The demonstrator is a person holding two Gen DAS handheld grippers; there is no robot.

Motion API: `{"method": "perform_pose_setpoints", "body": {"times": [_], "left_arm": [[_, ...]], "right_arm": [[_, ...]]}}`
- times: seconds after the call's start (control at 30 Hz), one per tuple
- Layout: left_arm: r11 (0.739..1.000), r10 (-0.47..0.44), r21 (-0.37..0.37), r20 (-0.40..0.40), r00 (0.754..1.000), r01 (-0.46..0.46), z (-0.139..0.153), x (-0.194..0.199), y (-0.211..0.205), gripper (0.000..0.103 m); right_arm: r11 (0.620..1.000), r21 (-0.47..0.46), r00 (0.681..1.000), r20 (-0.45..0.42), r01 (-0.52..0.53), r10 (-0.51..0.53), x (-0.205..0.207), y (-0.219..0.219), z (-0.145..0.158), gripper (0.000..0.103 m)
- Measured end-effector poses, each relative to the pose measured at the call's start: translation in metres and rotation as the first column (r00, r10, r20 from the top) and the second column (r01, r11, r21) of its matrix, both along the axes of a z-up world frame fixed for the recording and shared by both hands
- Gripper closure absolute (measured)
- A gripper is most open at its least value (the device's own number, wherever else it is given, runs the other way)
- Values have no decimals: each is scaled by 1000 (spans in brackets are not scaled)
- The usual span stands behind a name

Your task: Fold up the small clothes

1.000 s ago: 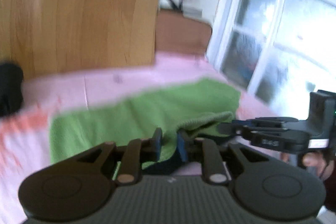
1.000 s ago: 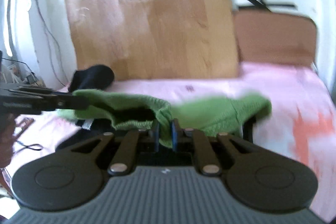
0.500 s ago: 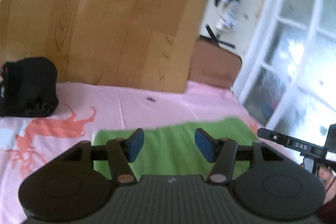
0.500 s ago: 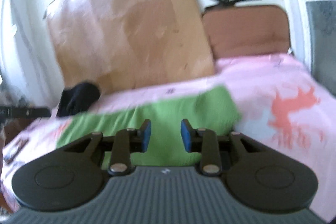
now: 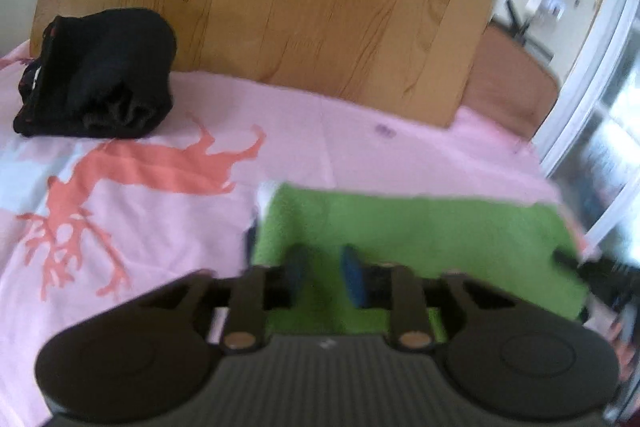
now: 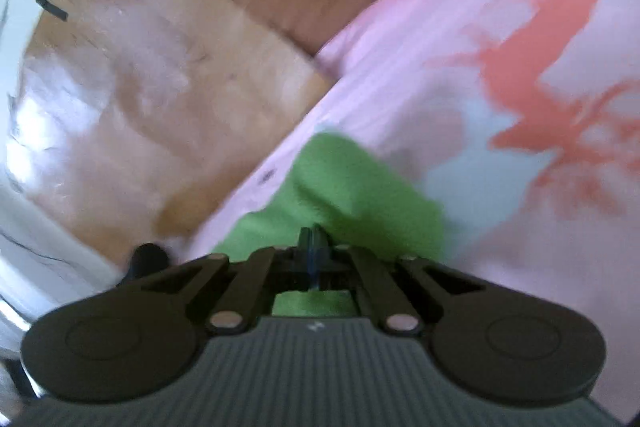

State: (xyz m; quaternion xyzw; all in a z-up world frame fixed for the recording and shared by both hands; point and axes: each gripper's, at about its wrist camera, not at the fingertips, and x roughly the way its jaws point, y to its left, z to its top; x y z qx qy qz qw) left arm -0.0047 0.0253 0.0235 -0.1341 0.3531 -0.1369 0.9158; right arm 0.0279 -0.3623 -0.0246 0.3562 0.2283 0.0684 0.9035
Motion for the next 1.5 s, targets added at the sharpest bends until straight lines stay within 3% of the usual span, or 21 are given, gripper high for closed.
{"method": "perform_pose_setpoints", "body": {"times": [0.03, 0.1, 0.17, 0.33, 0.47, 0.53, 0.63, 0.8, 0.93, 1.0, 1.07, 1.13, 1.23, 1.3, 1.33, 1.43, 1.5], "left_arm": [[999, -21, -29, 31, 999, 22, 7, -1, -6, 62], [996, -69, -56, 77, 995, 74, 15, 1, -24, 59], [988, -128, -70, 97, 987, 136, 17, 2, -43, 55], [968, -251, -23, 32, 967, 252, -6, 10, -83, 55], [956, -282, 106, 87, 955, 273, -21, -5, -94, 55], [956, -279, 118, 66, 958, 271, -17, -7, -94, 55], [966, -259, 24, 17, 966, 258, -4, -6, -80, 55], [955, -252, -148, 47, 966, 257, 16, -5, -55, 54], [940, -289, -174, 52, 956, 294, 15, 8, -74, 54], [930, -326, -174, 20, 945, 325, 4, 15, -90, 54], [931, -344, -148, -46, 938, 334, -15, 24, -107, 59], [938, -340, -76, -20, 940, 337, -20, 20, -114, 61], [944, -328, -41, -27, 944, 327, -18, 16, -119, 61], [946, -324, -22, -32, 946, 323, -16, 15, -123, 61], [947, -322, -15, -34, 946, 322, -16, 15, -124, 61], [947, -319, -50, -41, 947, 316, -13, 14, -118, 60], [943, -316, -127, -61, 947, 307, -6, 13, -98, 56]], "right_arm": [[999, -44, 1000, 1, 4, -4, -7, 8, 4, 95], [998, -61, 1000, 0, -2, 2, -16, 22, 8, 78], [997, -80, 999, 33, 5, -2, -27, 31, 12, 70], [998, -59, 998, 53, 25, -21, -65, 33, 5, 68], [992, -36, 992, 38, 119, -118, -74, 15, 4, 67], [987, 8, 986, 28, 163, -164, -79, 4, 2, 67], [974, 60, 975, 6, 219, -220, -81, -9, -2, 58], [970, 122, 977, -10, 211, -212, -73, -18, -8, 50], [971, 149, 982, -46, 190, -185, -57, -17, -17, 48], [978, 119, 985, -33, 172, -169, -55, -13, -14, 45], [985, 86, 988, -29, 151, -149, -50, -8, -12, 44], [991, 38, 992, -21, 127, -127, -42, -2, -11, 44], [996, 2, 996, -2, 90, -90, -31, 5, -12, 46], [998, -5, 998, -21, 64, -64, -22, 11, -11, 73], [999, 14, 998, -42, 50, -50, -17, 14, -13, 74], [998, 43, 999, 0, 50, -50, -25, 19, 3, 78], [999, 31, 997, 69, 17, -19, -35, 31, 26, 78]]}}
